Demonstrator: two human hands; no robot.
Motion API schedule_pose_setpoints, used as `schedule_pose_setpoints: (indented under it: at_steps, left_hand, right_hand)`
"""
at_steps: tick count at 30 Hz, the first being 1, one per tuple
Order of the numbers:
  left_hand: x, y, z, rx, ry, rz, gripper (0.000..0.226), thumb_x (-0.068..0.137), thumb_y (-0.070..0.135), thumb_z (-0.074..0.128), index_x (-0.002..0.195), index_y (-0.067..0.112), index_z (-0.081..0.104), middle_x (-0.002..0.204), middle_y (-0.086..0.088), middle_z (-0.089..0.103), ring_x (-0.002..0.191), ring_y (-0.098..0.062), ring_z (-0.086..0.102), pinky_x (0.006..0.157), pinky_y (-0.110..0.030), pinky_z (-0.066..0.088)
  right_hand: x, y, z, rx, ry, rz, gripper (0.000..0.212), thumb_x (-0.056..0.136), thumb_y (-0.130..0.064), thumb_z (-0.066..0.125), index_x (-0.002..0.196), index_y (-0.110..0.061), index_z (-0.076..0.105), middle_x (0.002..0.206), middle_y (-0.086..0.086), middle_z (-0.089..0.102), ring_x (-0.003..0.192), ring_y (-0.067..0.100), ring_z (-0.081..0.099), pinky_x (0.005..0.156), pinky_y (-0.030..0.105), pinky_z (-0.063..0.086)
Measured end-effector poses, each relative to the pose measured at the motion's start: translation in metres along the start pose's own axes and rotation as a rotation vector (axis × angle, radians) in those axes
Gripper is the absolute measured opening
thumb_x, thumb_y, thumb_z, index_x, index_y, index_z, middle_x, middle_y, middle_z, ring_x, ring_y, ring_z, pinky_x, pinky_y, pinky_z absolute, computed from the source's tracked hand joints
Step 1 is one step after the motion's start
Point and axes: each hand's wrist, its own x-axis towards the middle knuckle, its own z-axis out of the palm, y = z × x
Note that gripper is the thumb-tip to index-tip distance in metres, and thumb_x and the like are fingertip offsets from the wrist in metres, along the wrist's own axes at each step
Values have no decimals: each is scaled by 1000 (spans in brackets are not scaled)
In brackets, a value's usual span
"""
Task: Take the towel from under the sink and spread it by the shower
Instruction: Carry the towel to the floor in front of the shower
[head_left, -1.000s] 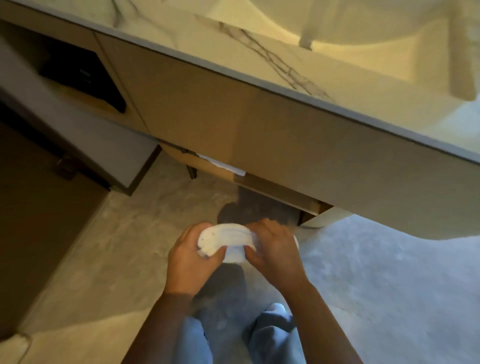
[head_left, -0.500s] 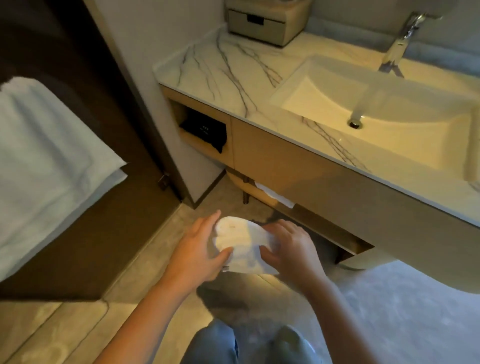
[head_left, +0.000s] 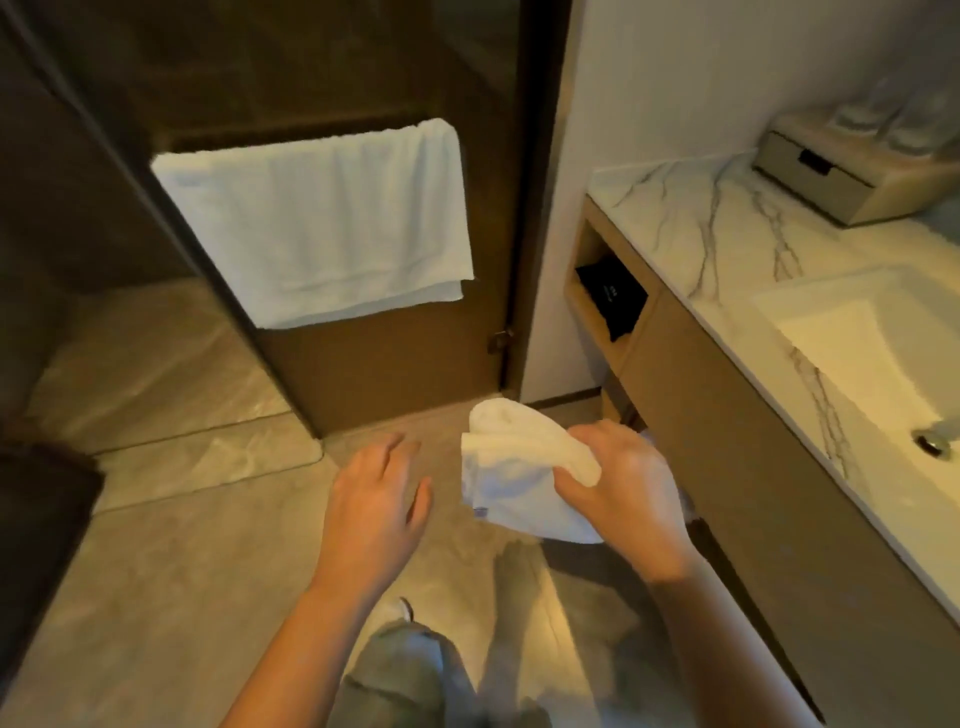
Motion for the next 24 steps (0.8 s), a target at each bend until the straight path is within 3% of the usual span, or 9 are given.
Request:
schedule_pose_setpoints:
  at_steps: [6, 11, 18, 20, 24]
  left_hand:
    - [-78, -15, -36, 30, 33, -257, 37, 78, 14, 70, 113, 4, 60, 117, -19, 62, 107, -35, 58, 88, -46, 48]
    - [-140, -44, -68, 1, 110, -410, 36, 80, 11, 68, 114, 2, 60, 118, -20, 61, 108, -36, 57, 89, -45, 46]
    - [-266, -116, -119, 11, 188, -549, 37, 70, 2, 75, 105, -3, 63, 106, -23, 66, 94, -40, 64, 78, -50, 51]
    - [-312, -141, -136, 43, 199, -568, 28, 76, 9, 66, 101, -3, 64, 102, -23, 67, 90, -39, 65, 74, -48, 53]
    - [-401, -189, -172, 48, 202, -586, 45, 77, 26, 38, 96, -4, 66, 96, -24, 69, 83, -37, 67, 69, -47, 55]
  right_hand:
    - [-12, -45, 12, -38, -179, -84, 23, 80, -28, 60, 102, -21, 64, 98, 2, 67, 87, 20, 61, 71, 29, 46]
    - [-40, -108, 28, -1, -248, -195, 15, 80, -26, 60, 94, -22, 65, 92, 0, 66, 82, 20, 59, 67, 30, 46]
    - [-103, -210, 73, 17, -344, -334, 25, 77, -27, 65, 102, -23, 63, 97, -1, 65, 88, 18, 58, 67, 25, 38]
    - [-129, -244, 91, 5, -359, -343, 29, 75, -28, 67, 103, -24, 63, 98, -1, 66, 91, 18, 58, 69, 27, 40]
    - [-189, -321, 133, -15, -396, -376, 31, 73, -29, 68, 103, -23, 63, 99, 1, 67, 91, 22, 59, 68, 26, 38]
